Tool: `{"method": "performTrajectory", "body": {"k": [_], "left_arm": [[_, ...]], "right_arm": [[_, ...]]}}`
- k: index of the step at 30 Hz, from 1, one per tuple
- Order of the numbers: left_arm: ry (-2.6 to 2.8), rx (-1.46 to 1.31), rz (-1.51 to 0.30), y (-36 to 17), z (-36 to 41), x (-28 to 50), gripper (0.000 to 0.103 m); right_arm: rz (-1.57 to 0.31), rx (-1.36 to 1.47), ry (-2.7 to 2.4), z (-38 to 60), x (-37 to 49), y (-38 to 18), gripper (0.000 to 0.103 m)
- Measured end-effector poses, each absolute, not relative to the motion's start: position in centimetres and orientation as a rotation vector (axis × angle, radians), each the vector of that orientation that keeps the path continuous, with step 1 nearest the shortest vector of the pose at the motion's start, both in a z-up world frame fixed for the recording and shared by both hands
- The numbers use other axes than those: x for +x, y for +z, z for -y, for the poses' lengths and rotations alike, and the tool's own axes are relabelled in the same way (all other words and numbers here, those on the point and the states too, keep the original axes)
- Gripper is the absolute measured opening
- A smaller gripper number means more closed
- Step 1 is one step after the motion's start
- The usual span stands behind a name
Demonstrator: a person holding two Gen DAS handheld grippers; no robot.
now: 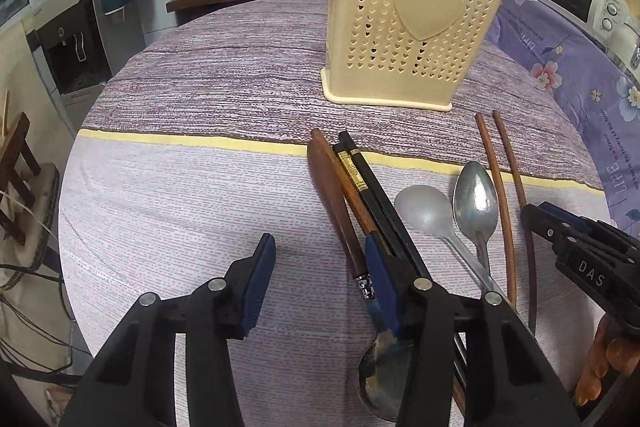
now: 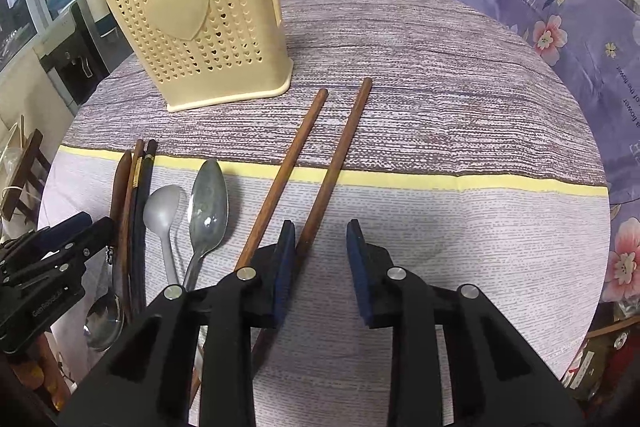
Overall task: Organize utensils
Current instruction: 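Grasp a brown chopstick with the right tool while the left grasps the wooden-handled spoon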
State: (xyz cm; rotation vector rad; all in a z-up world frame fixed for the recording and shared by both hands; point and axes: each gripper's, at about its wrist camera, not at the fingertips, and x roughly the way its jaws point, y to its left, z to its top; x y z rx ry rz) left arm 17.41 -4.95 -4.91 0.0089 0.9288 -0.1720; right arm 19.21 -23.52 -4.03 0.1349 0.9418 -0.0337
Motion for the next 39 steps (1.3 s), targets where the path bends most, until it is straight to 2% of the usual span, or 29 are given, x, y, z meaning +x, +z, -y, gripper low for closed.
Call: {"method": "performTrajectory", "body": {"k": [7, 9, 12, 28, 30, 34, 39], "left_arm": [[-0.163, 0.032, -0.932, -5.0, 5.0, 18.6, 0.043], [-0.158, 0.028, -0.937, -5.0, 4.8, 19.2, 0.035], [-0.153, 0.015, -0.948, -4.9, 4.2, 20.4, 0.03], [-0.15, -0.01, -0.956, -4.9, 4.8, 21.2, 0.026], [-0.149, -0.001, -0.955, -4.9, 5.1, 21.5, 0.021], [-0.155, 0.006, -0.96, -4.9, 5.4, 22.2, 0.019], [-0.166, 0.007, -0.965, -4.9, 5.3, 22.8, 0.018]], "right_arm": [[-0.938, 0.141, -0.032, 23.5, 19.1, -4.1, 0.028], [-0.938, 0.146, -0.033, 23.7, 19.3, -4.1, 0.028], [-0.945, 0.15, -0.042, 24.0, 20.1, -4.1, 0.028], [-0.975, 0.218, -0.148, 25.5, 28.2, -4.0, 0.027], [-0.98, 0.219, -0.165, 25.8, 29.0, -4.0, 0.023], [-0.977, 0.226, -0.193, 26.2, 30.1, -4.1, 0.01], [-0.975, 0.222, -0.179, 26.4, 30.6, -4.0, 0.009]]}}
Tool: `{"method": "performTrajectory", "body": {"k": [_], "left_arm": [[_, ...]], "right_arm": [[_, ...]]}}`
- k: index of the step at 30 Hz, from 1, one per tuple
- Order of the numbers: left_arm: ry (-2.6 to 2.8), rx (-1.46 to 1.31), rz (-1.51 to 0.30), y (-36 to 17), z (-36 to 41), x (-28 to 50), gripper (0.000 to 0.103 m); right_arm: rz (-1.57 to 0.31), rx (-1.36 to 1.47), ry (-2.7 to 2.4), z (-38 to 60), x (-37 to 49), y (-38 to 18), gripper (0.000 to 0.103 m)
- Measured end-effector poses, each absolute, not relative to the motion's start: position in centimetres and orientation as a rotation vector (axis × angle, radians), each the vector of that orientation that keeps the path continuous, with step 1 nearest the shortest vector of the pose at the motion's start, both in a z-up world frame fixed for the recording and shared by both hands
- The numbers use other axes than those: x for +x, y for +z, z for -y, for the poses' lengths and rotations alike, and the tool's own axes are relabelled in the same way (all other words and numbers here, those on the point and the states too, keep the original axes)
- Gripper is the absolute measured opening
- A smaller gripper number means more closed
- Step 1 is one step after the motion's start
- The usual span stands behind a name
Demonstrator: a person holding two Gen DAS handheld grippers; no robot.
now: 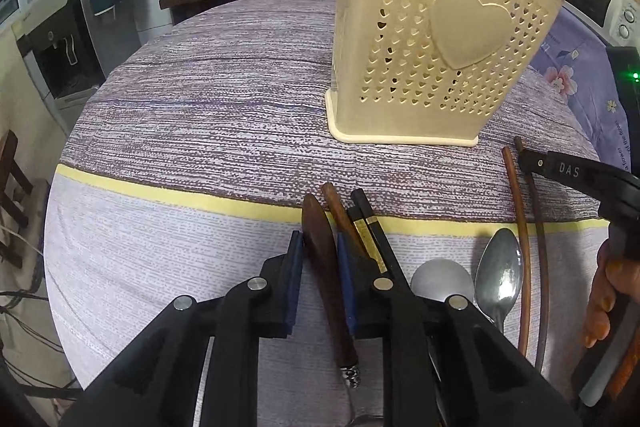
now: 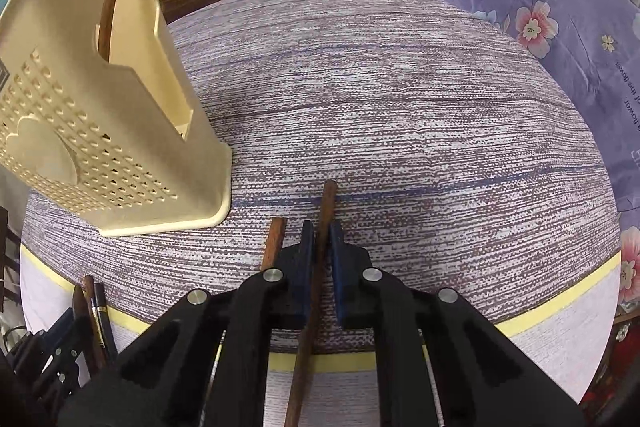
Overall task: Organize utensils
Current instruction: 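Grasp a brown chopstick with the right tool while the left grasps the wooden-handled spoon, then carry chopstick and spoon over the holder and open both tools to drop them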
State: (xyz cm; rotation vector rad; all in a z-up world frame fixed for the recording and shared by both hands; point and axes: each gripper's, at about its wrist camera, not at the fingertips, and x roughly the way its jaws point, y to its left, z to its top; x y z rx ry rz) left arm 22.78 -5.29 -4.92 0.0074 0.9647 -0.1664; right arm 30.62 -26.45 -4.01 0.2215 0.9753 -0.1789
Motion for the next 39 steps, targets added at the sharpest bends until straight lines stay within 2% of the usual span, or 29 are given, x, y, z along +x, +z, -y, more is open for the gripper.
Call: {"method": "performTrajectory", "body": {"k": [10, 20, 27, 39], "left_arm": [[-0.189, -0.022, -0.935, -3.8, 4.5, 23.0, 0.017], [-0.226, -0.063, -0.769, 2.7, 2.0, 20.4, 0.016], [-0.221, -0.056, -0.68, 6.1, 0.2, 19.1, 0.016], [-0.22, -0.068, -0.649, 6.7, -0.8, 19.0, 0.016]], "right_arm": [[-0.908, 0.266, -0.132, 27.1, 29.7, -3.2, 0.009], [-0.674, 0.208, -0.05, 28.7, 24.0, 4.2, 0.008], [-0.582, 0.22, -0.012, 30.8, 20.4, 8.1, 0.008], [-0.523, 0.232, 0.047, 31.8, 18.4, 10.2, 0.008]]}}
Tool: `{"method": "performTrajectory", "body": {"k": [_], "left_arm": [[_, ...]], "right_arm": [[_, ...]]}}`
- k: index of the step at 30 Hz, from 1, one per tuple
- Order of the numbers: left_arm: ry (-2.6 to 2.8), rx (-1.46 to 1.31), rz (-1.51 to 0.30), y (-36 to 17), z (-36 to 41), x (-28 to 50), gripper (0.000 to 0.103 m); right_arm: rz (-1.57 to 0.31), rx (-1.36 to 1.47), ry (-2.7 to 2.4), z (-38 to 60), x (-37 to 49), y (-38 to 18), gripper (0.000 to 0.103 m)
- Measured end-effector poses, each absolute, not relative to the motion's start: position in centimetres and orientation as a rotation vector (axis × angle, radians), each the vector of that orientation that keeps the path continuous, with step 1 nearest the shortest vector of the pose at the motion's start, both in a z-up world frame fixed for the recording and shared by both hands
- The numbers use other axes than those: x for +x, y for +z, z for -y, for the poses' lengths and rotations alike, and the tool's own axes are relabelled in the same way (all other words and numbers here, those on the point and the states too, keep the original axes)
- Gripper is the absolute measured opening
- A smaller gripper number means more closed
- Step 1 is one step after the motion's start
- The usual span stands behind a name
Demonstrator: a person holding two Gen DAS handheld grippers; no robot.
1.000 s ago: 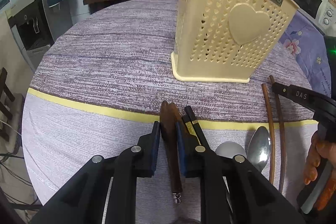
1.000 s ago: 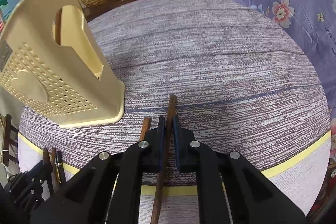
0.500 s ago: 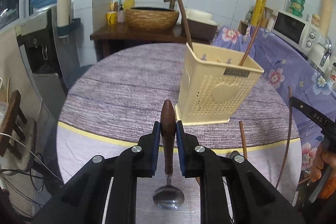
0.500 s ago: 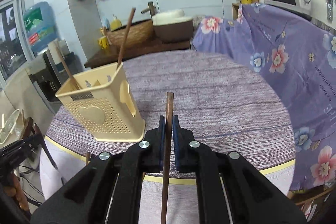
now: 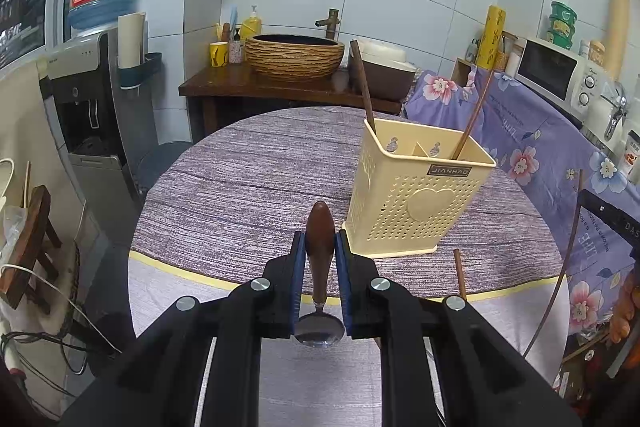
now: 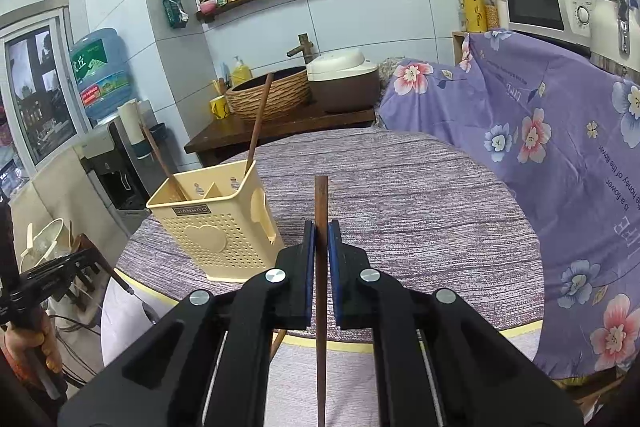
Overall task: Organize utensils
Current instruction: 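Carry chopstick and spoon over the holder and open both tools to drop them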
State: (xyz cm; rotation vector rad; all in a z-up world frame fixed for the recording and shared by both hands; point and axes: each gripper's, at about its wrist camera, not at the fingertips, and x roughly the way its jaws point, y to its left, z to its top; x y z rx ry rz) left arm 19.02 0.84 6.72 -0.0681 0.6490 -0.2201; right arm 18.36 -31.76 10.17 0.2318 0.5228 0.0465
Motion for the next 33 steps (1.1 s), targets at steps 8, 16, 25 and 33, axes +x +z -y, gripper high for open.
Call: {"method": "performTrajectory", "body": {"k": [8, 16, 25, 33], "left_arm": [[-0.225, -0.082, -0.625, 7.5, -1.2, 19.2, 0.016], [-0.252, -0.085, -0.598, 9.3, -1.2, 19.6, 0.016], [-0.327, -0.112, -0.454, 19.0, -0.6, 21.0, 0.016], [-0.33, -0.145, -0.392, 22.9, 3.4, 25.3, 0.016]], "right_arm": [[-0.494, 0.237, 0.061, 32.2, 18.0, 11.0, 0.008], [-0.463, 0.217, 0.064, 31.9, 18.3, 12.6, 0.008], [-0.32, 0.205, 0.117, 30.6, 20.4, 21.7, 0.008], [-0.201, 0.241, 0.14, 27.7, 23.9, 28.8, 0.008]]}}
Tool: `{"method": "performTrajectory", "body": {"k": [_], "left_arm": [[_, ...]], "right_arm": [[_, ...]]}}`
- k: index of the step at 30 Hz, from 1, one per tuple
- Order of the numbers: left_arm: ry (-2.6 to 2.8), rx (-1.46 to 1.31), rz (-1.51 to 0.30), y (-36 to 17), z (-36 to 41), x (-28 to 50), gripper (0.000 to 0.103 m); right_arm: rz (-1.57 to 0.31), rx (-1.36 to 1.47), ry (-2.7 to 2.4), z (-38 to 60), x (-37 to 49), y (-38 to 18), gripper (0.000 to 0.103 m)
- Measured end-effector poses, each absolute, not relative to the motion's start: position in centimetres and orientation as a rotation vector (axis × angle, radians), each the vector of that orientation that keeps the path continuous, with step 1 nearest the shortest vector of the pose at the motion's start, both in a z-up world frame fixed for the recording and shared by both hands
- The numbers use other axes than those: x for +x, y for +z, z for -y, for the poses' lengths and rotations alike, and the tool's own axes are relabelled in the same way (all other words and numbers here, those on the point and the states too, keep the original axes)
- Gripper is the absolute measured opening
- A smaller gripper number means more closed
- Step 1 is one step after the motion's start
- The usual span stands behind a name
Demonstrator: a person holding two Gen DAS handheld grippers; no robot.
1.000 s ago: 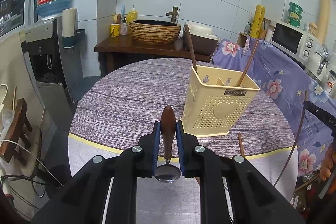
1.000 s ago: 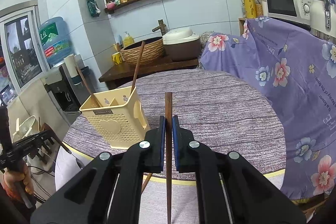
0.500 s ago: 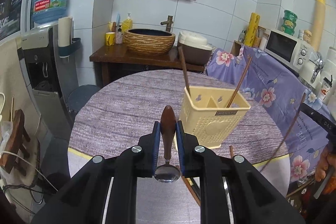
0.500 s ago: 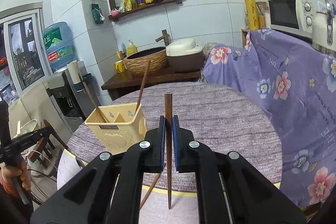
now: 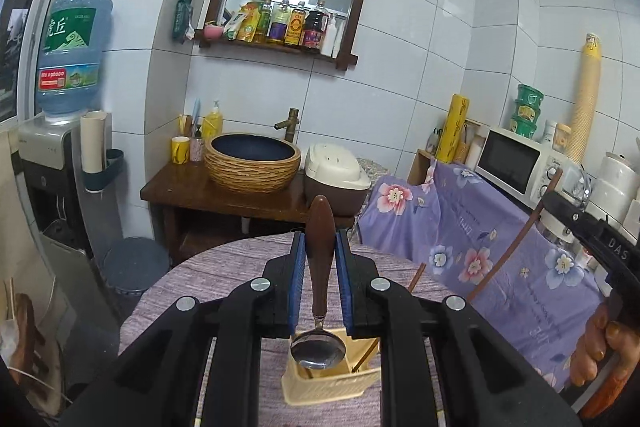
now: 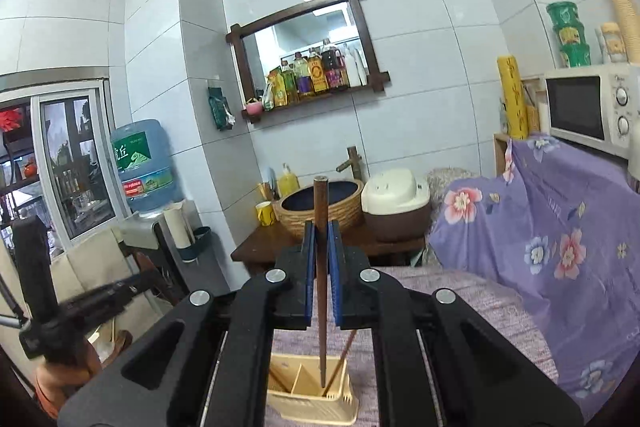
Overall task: Organize utensils
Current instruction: 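Carry chopstick and spoon over the holder and open both tools to drop them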
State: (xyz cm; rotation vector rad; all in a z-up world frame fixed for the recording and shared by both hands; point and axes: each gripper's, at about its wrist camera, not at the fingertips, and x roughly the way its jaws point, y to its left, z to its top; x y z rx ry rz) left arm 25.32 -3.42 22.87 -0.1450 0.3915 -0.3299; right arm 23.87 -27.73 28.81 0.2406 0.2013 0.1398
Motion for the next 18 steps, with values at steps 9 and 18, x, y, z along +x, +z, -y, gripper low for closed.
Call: {"method": "performTrajectory", "body": {"k": [9, 18], "left_arm": [[-0.321, -0.145, -0.521, 15.6, 5.7, 28.0, 0.016], [-0.299, -0.116, -0.615, 10.1, 5.9, 28.6, 0.016]], "right_arm": [[-0.335, 0.254, 0.145, 25.2, 27.5, 21.5, 0.008], [-0.447, 0.283, 0.156, 24.7, 29.1, 16.1, 0.008]]}}
